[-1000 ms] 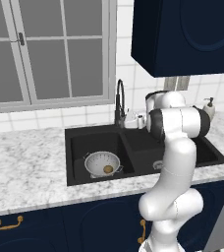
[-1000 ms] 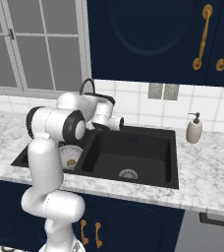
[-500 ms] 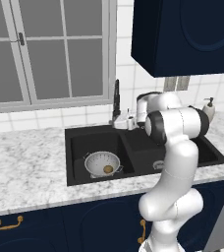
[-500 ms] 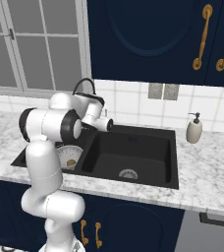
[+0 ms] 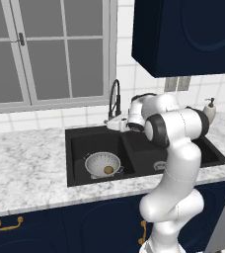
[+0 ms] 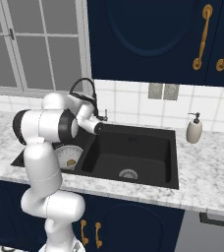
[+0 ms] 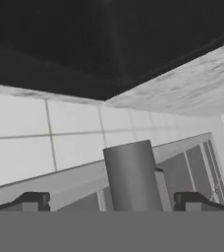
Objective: Put the colander in the sink, put the kiwi in the colander, and turn on the sink faucet and pour water over the colander.
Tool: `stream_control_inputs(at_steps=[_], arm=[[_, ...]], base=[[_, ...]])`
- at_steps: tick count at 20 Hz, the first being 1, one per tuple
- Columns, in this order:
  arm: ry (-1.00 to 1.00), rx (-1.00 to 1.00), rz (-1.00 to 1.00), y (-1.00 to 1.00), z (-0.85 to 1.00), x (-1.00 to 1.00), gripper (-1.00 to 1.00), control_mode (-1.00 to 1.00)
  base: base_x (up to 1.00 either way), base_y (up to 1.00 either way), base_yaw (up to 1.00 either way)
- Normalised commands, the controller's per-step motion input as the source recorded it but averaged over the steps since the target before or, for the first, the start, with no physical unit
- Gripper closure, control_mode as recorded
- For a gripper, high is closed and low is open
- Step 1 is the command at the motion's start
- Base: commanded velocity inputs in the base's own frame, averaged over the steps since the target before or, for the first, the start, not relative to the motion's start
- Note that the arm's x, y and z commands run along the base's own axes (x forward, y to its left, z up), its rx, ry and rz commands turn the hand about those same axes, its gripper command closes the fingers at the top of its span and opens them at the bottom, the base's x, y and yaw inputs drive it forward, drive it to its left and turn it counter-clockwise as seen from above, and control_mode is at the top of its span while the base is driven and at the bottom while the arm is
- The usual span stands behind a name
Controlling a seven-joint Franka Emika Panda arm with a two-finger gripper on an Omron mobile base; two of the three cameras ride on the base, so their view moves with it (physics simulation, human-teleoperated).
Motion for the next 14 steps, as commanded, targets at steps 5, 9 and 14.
stream_control_inputs(at_steps=[5, 9, 14], arm=[[0.0, 0.03, -0.09, 0.08, 0.03, -0.08, -1.0, -1.0], [0.0, 0.04, 0.0, -0.29, 0.07, -0.53, -1.0, -1.0], [0.07, 0.0, 0.0, -0.3, 0.0, -0.73, -1.0, -1.0]], base=[[0.0, 0.0, 0.0], [0.0, 0.0, 0.0], [0.0, 0.0, 0.0]])
